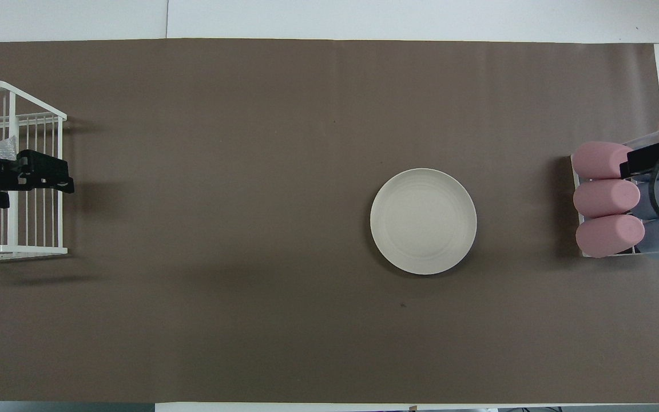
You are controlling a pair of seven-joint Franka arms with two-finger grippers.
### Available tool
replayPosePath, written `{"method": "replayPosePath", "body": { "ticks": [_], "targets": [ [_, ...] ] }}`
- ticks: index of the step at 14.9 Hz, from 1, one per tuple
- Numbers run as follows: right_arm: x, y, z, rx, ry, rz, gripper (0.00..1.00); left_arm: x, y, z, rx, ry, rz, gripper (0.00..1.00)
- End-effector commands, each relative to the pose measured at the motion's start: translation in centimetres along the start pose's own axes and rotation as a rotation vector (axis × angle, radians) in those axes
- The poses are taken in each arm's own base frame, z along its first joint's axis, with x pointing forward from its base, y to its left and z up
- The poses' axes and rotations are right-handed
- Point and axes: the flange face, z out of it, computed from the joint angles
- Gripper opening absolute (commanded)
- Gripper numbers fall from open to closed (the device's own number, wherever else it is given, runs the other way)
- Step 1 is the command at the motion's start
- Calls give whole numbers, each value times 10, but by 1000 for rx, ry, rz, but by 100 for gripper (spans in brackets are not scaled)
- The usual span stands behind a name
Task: Wipe plate with sponge
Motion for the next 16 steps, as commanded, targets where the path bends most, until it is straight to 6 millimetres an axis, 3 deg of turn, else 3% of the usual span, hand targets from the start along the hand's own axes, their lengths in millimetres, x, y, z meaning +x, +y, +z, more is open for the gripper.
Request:
{"method": "replayPosePath", "body": {
  "ticks": [1,13,16],
  "targets": [
    [-3,0,-4,-6,-1,-21,100,-1,-4,-2,-16,5,-2,100],
    [-3,0,-3,-6,-5,-1,100,0,1,-1,1,36,-63,100],
    [-3,-6,-3,-4,-8,46,100,10,-8,15,189,65,-51,100]
  ]
}}
